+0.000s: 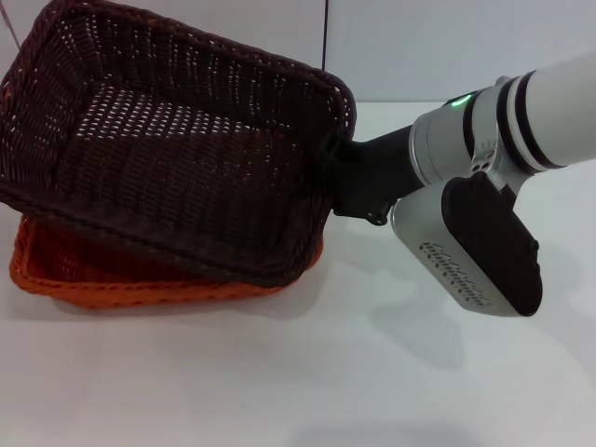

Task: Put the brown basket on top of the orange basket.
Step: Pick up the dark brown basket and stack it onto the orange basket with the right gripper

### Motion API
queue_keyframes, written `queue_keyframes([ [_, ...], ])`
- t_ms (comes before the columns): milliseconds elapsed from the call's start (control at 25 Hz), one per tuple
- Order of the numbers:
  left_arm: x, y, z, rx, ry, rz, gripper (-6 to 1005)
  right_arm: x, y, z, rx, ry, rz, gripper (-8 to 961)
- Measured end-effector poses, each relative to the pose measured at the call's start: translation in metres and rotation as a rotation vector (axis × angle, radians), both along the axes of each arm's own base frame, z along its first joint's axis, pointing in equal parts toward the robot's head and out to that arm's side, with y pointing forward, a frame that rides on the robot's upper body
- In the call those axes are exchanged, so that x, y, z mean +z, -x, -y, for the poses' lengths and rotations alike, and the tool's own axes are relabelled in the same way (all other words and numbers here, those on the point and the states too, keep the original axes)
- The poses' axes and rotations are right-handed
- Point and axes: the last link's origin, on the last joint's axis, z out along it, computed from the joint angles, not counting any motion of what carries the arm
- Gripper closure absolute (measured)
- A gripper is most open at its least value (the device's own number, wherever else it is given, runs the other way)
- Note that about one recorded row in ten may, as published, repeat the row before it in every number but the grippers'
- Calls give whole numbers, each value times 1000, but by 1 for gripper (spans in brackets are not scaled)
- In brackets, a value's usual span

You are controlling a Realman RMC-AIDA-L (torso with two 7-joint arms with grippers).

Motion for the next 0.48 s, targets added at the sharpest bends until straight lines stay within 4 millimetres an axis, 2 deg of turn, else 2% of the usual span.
queue_keyframes([
  [320, -2, -1, -3, -1, 9, 6, 192, -3, -5, -4, -39, -23, -57, 781],
  [480, -2, -2, -5, -1, 14, 9, 192, -1, -6, -4, -40, -32, -65, 662],
])
